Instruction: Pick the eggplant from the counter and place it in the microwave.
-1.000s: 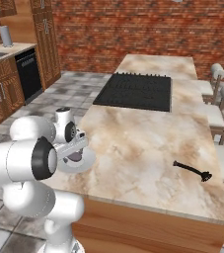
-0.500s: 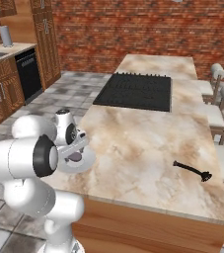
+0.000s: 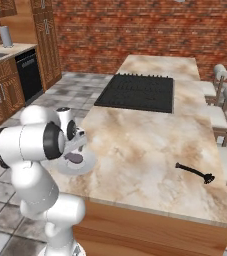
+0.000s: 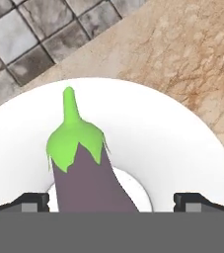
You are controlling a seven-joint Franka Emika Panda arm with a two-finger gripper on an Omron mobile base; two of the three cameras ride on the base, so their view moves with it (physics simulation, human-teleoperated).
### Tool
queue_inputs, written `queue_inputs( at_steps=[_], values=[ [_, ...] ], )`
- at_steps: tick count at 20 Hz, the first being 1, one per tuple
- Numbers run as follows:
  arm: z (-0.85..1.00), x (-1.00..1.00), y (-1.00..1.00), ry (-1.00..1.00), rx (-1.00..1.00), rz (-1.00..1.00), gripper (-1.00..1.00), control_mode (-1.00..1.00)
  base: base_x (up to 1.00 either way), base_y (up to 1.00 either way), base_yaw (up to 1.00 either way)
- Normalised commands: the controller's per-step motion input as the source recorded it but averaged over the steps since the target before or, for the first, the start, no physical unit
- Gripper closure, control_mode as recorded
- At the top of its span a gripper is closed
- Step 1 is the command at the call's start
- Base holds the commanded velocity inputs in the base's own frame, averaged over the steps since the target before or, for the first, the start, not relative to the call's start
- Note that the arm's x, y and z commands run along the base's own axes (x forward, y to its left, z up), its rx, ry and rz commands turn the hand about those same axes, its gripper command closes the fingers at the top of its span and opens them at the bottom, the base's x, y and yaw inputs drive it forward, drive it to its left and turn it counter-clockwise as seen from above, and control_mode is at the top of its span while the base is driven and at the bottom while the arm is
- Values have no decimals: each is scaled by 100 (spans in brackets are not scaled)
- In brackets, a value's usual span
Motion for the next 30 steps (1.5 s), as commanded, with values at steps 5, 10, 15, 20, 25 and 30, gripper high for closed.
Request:
queue_inputs(
  at_steps=[5,10,15,20,25,30],
  values=[
    [-32,-3,3,16,0,0,-100,-100,0,0,0],
    [-34,-5,0,14,0,0,-100,-100,0,0,0],
    [-9,0,0,7,0,0,100,-100,0,0,0],
    [0,-6,-15,2,0,0,100,-100,0,0,0],
    [5,-17,-45,4,0,0,100,-100,0,0,0],
    [83,-35,-33,-2,6,0,100,-100,0,0,0]
  ],
)
